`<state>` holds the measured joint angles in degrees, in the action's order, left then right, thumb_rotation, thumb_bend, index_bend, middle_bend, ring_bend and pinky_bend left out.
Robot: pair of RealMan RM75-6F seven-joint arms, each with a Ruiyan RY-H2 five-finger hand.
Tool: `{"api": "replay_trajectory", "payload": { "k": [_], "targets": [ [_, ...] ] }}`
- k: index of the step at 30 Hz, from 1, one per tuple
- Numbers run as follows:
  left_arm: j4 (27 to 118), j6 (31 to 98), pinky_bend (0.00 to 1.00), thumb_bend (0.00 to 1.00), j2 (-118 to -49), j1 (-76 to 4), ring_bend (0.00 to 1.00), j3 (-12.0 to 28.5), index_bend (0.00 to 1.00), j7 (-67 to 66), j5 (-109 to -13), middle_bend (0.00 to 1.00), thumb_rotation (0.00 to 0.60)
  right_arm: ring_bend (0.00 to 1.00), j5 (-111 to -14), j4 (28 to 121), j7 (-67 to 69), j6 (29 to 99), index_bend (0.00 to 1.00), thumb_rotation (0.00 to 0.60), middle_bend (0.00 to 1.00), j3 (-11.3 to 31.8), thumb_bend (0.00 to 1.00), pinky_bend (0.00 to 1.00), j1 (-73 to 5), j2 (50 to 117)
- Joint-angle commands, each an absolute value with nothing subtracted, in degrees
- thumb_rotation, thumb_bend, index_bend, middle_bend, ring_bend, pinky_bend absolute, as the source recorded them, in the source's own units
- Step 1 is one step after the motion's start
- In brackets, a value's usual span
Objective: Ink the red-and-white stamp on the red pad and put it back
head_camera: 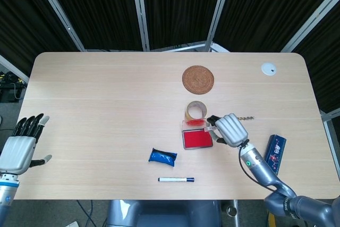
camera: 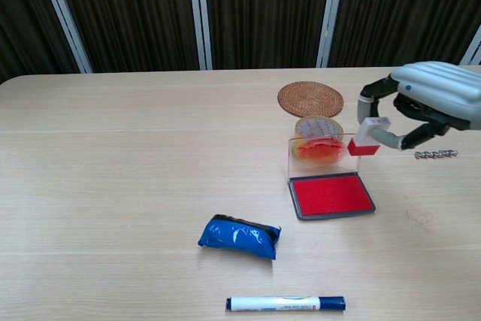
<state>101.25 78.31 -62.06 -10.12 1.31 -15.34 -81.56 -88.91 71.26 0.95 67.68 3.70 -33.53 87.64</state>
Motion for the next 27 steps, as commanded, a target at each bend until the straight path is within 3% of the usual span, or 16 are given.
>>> {"api": "replay_trajectory", "payload": {
  "k": [1, 14, 27],
  "targets": [
    [101.4, 78.4, 0.0, 0.0, -62.1, -10.1, 0.0, 1.2, 0.0, -15.6, -81.8, 0.0, 0.6, 0.88, -87.4, 67.6, 3.3, 67.1, 0.62, 0.6, 0.63, 2.5, 0.44, 1.0, -31.9, 88.0],
    [101.9, 77.8, 0.0, 0.0, -62.7, -10.3, 0.0, 1.0, 0.0, -17.4, -81.4, 0.0, 0.6, 0.88, -86.7, 53.0, 8.8, 64.5, 0.62, 0.6, 0.63, 0.6, 0.45, 1.0, -30.0, 95.3],
    [101.9, 77.3, 0.0, 0.0, -62.3, -10.3, 0.0, 0.9, 0.0, -16.9, -80.9, 0.0, 0.6, 0.88, -87.6, 48.7, 11.3, 64.9, 0.56, 0.6, 0.6, -0.1, 0.44, 1.0, -29.2, 97.9]
  ]
}}
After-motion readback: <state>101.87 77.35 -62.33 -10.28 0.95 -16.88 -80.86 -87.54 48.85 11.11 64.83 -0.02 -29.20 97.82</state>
